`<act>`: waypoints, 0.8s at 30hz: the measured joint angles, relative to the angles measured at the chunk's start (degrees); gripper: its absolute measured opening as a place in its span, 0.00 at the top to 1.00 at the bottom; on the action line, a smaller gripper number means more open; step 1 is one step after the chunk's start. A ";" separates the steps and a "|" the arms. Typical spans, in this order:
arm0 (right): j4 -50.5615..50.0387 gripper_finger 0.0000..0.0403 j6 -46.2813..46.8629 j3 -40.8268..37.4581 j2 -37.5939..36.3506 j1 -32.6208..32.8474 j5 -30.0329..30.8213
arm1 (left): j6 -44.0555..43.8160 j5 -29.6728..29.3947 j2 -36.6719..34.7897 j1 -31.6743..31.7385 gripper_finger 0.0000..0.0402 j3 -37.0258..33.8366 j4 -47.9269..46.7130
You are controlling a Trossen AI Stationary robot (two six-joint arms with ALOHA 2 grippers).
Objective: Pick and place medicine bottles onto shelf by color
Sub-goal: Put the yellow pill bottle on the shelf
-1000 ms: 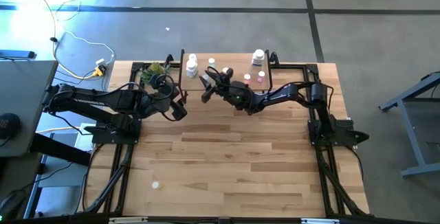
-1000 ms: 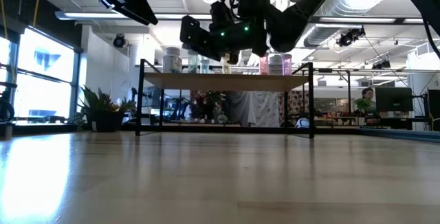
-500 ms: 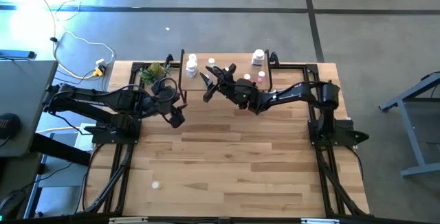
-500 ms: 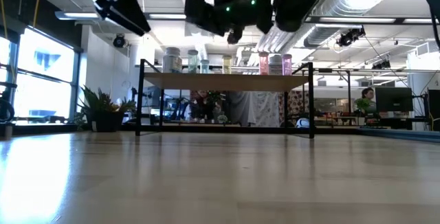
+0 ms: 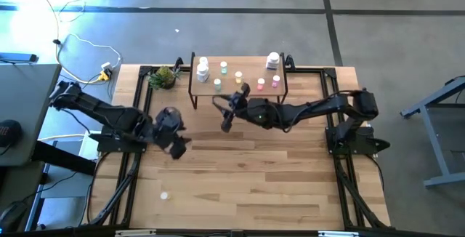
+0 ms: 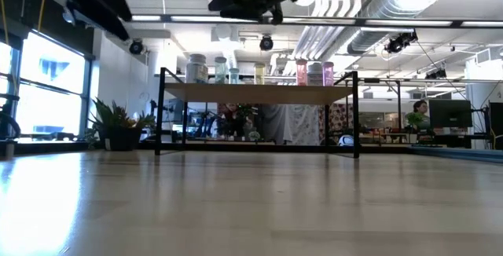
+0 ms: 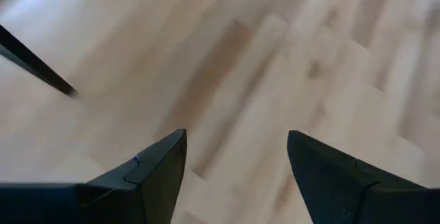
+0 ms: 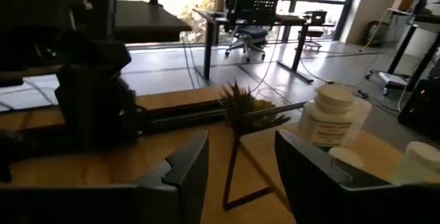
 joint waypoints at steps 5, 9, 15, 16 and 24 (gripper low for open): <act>-3.07 0.61 0.01 0.00 -0.43 3.11 0.03 | -10.26 -0.44 0.00 -11.18 0.39 0.00 -1.31; -3.10 0.61 0.14 0.00 -0.43 5.03 0.03 | -17.99 -3.12 0.48 -21.15 0.39 0.00 -1.22; -3.12 0.61 0.07 0.00 -0.43 7.07 0.05 | -27.14 -4.10 3.74 -34.66 0.39 0.00 -1.18; -3.10 0.61 0.05 0.00 -0.43 7.37 0.05 | -28.66 -3.90 4.59 -36.41 0.39 0.00 -1.19; -3.60 0.61 0.03 0.00 -0.43 9.36 0.08 | -37.76 -0.11 12.48 -46.08 0.39 0.00 -0.71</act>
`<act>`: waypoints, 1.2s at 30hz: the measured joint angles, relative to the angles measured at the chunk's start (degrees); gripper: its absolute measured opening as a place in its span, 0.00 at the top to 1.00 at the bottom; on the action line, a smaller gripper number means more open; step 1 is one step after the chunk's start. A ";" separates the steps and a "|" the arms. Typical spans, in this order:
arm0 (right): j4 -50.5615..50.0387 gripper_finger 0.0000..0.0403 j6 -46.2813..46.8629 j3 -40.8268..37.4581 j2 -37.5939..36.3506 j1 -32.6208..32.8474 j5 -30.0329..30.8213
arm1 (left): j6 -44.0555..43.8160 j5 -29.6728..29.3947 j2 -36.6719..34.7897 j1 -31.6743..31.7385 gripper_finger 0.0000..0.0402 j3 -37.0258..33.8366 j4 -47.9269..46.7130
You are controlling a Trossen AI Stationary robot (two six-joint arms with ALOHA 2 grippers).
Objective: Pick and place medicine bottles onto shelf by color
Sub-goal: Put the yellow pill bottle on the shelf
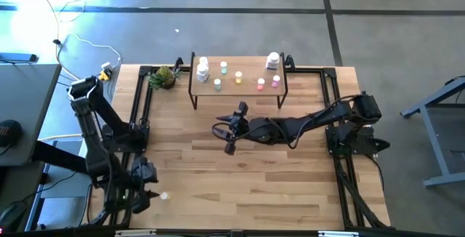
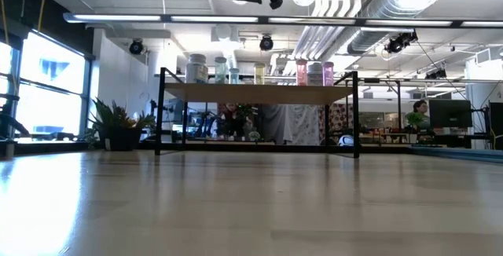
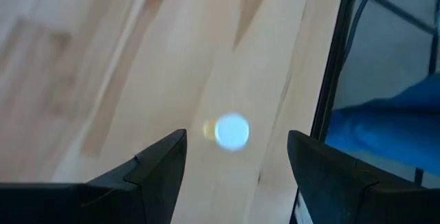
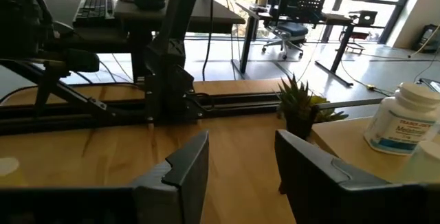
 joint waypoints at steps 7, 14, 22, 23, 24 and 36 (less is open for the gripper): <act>-0.95 0.61 1.53 0.00 0.00 1.32 0.02 | -7.52 1.01 4.57 -4.59 0.39 0.00 0.21; -1.01 0.61 1.53 0.00 0.00 1.44 0.04 | -9.16 0.94 11.74 -5.57 0.39 0.00 4.93; -1.01 0.61 1.51 0.00 0.00 1.44 0.07 | -11.44 -2.06 19.39 -5.54 0.39 0.00 8.79; -1.03 0.61 1.51 0.00 0.00 1.44 0.07 | -11.91 -2.33 19.91 -5.54 0.39 0.00 8.79; -1.03 0.61 1.51 0.00 0.00 1.44 0.07 | -12.26 -2.75 20.41 -5.52 0.39 0.00 8.79; -1.03 0.61 1.51 0.00 0.00 1.44 0.04 | -13.65 -6.19 26.07 -4.67 0.39 0.00 9.65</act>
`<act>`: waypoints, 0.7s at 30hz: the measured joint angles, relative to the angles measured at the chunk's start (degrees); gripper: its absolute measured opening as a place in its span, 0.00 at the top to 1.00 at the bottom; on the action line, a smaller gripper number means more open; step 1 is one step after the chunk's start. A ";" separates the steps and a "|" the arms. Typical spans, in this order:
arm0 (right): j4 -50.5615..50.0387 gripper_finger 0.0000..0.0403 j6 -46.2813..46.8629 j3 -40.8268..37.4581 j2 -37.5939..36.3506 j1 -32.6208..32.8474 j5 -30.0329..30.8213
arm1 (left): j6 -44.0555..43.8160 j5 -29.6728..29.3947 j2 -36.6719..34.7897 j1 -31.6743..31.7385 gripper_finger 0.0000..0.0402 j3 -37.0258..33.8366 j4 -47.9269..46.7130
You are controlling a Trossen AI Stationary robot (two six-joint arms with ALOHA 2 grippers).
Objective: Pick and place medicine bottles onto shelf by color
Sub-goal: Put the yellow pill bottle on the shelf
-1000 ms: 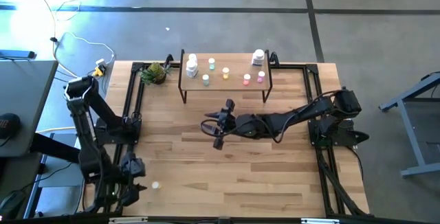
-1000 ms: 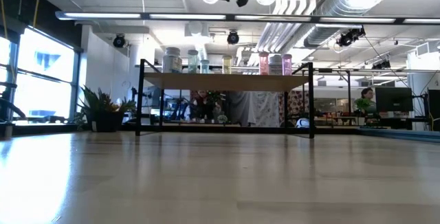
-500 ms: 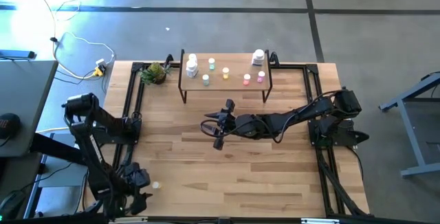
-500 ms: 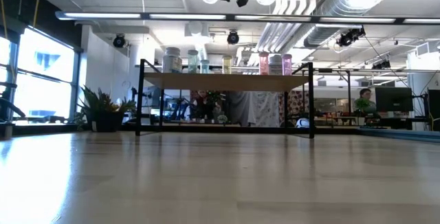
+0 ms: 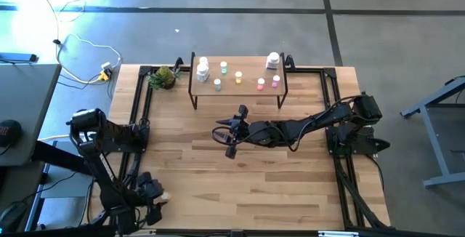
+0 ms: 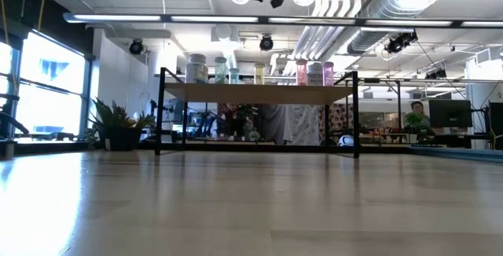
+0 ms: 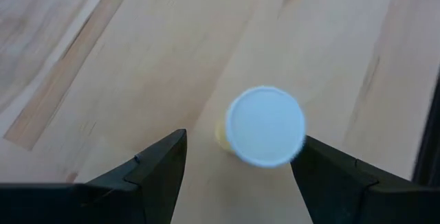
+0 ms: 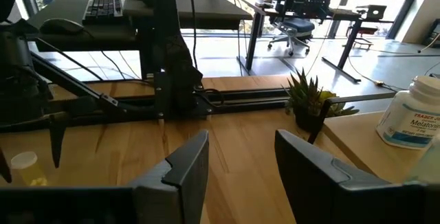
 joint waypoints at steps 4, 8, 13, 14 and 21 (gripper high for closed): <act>0.00 0.61 0.00 0.00 0.00 0.00 0.00 | -1.23 -0.54 1.37 0.54 0.39 -0.02 0.12; 0.00 0.61 0.00 0.00 0.00 0.00 0.00 | -2.54 -0.52 2.67 0.77 0.41 -0.02 0.09; 0.00 0.61 -0.02 0.00 0.00 0.00 0.00 | -3.08 0.77 4.14 0.79 0.48 -0.02 0.98; -0.01 0.61 -0.02 0.00 0.00 0.00 0.00 | -3.64 0.75 4.22 0.79 0.50 -0.02 0.96; -0.37 0.61 -0.02 0.00 0.00 0.00 0.00 | -4.07 -0.22 4.32 1.16 0.63 -0.02 1.37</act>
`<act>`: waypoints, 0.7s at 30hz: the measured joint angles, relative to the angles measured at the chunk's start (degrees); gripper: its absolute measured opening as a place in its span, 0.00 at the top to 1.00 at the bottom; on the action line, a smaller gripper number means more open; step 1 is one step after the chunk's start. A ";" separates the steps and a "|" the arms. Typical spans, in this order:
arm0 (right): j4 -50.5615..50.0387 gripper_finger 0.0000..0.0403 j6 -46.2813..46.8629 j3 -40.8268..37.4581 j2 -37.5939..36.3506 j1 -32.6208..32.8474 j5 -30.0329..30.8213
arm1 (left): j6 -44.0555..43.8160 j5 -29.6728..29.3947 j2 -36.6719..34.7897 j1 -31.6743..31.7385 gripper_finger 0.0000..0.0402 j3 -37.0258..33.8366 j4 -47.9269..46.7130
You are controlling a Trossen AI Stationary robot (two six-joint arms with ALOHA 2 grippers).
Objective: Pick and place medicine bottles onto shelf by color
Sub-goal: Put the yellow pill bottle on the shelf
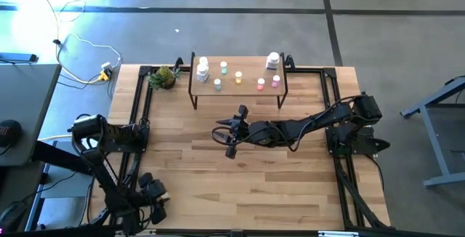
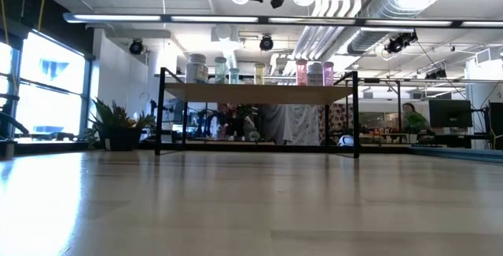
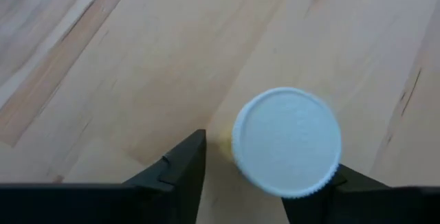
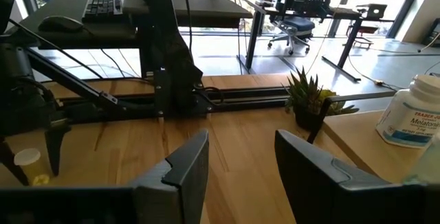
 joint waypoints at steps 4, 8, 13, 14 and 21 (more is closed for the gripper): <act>-0.28 0.61 -0.01 0.00 0.00 0.00 -0.01 | -0.13 -1.09 0.00 0.35 0.68 0.00 0.48; -0.32 0.61 -0.02 0.00 0.00 0.00 -0.02 | 0.01 -2.55 0.00 0.84 0.71 0.00 1.36; -0.76 0.61 -0.02 0.00 0.00 0.00 -0.02 | 0.04 -2.72 0.00 1.11 0.76 0.00 1.66; -1.01 0.61 -0.02 0.00 0.00 0.00 -0.03 | 0.04 -2.66 0.00 1.11 0.77 0.00 1.78; -1.21 0.61 0.02 0.00 0.02 -0.02 -2.74 | 0.07 -1.55 -0.99 1.42 0.77 0.56 2.69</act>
